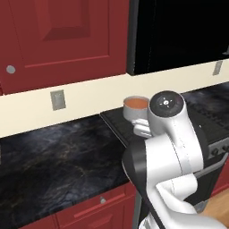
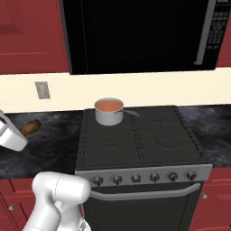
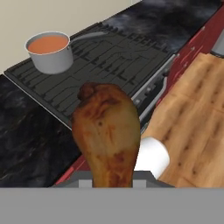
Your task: Retrieve the chicken drumstick from the fridge and place it on the saucepan with marinade on the stove.
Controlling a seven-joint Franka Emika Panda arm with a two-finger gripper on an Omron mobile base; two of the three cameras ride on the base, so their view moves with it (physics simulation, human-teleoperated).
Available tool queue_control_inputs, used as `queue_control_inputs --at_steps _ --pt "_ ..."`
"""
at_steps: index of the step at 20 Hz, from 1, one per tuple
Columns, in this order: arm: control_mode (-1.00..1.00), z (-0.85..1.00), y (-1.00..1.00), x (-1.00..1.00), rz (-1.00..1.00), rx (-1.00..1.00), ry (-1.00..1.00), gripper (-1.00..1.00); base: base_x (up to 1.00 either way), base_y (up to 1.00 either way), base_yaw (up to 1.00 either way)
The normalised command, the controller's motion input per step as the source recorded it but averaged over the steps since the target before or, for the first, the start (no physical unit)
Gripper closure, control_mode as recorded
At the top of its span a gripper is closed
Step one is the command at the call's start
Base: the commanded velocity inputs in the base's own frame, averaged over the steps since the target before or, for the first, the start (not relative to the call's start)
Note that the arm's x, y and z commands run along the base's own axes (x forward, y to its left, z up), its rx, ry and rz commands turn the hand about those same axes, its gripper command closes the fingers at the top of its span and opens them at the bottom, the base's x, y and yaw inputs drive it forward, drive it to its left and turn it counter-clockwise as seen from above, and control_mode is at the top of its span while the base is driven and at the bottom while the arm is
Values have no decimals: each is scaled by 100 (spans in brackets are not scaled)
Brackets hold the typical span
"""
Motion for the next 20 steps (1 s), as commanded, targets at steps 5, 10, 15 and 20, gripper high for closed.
queue_control_inputs --at_steps 5,10,15,20 --pt "100 0 0 0 0 0 0 100 3 -1 1" --pt "100 0 0 0 0 0 0 100 0 0 0" --pt "100 0 0 0 0 0 0 100 15 -1 1" --pt "-100 -2 -31 51 16 1 0 100 0 0 0"
